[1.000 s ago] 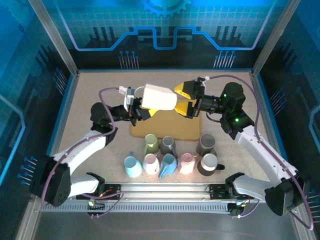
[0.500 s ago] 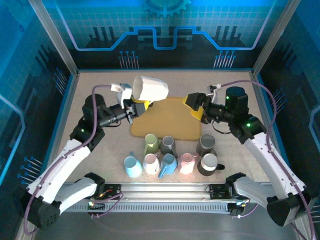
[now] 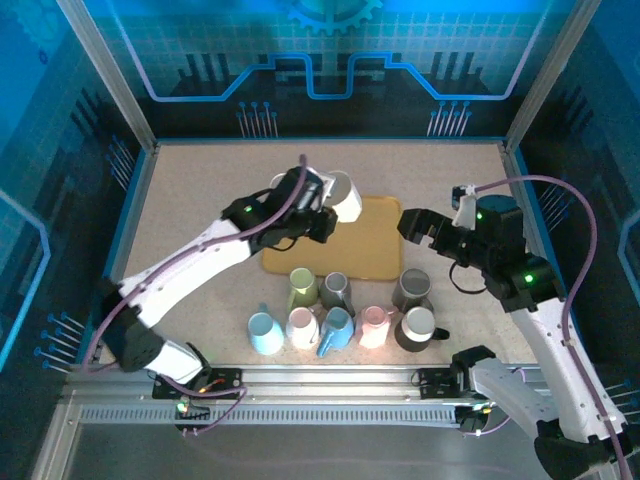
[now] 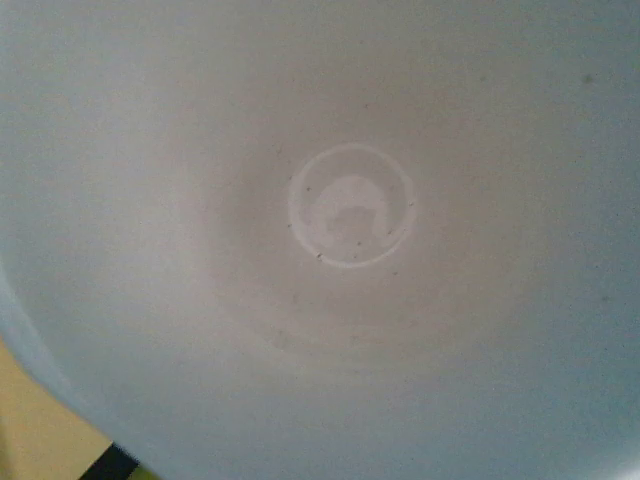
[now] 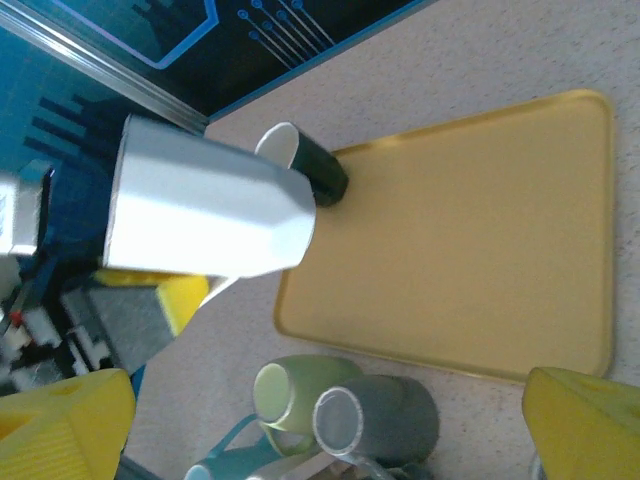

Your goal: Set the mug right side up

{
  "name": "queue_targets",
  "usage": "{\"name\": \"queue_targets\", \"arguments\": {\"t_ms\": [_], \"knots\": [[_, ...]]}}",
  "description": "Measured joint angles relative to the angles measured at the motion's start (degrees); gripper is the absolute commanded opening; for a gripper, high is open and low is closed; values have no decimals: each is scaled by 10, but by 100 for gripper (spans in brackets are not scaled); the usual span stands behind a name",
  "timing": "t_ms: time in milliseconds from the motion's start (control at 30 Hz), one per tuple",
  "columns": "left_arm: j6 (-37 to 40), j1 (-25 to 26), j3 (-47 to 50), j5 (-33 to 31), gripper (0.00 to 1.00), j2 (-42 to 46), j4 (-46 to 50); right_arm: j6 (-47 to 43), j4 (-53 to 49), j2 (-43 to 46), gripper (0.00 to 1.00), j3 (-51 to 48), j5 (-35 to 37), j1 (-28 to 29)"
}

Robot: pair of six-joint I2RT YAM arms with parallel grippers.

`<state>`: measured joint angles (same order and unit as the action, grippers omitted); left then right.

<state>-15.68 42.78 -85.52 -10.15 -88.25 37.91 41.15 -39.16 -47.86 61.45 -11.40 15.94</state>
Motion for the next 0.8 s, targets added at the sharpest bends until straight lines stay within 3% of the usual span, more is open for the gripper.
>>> {"name": "queue_targets", "arguments": {"t_ms": [200,367,533,800], "knots": [[-64,21,-183,-137,0,-169,94,-18,-11,7,99,-7,24,0],[-128,22,-319,-204,0,-300,181,-26,-7,5,99,-29,24,1],[-165,20,-362,-218,0,-372,210,-33,-3,-4,99,-47,24,1],[-205,-6,-362,-208,0,-388,211,-37,8,-6,98,-52,13,2]]}}
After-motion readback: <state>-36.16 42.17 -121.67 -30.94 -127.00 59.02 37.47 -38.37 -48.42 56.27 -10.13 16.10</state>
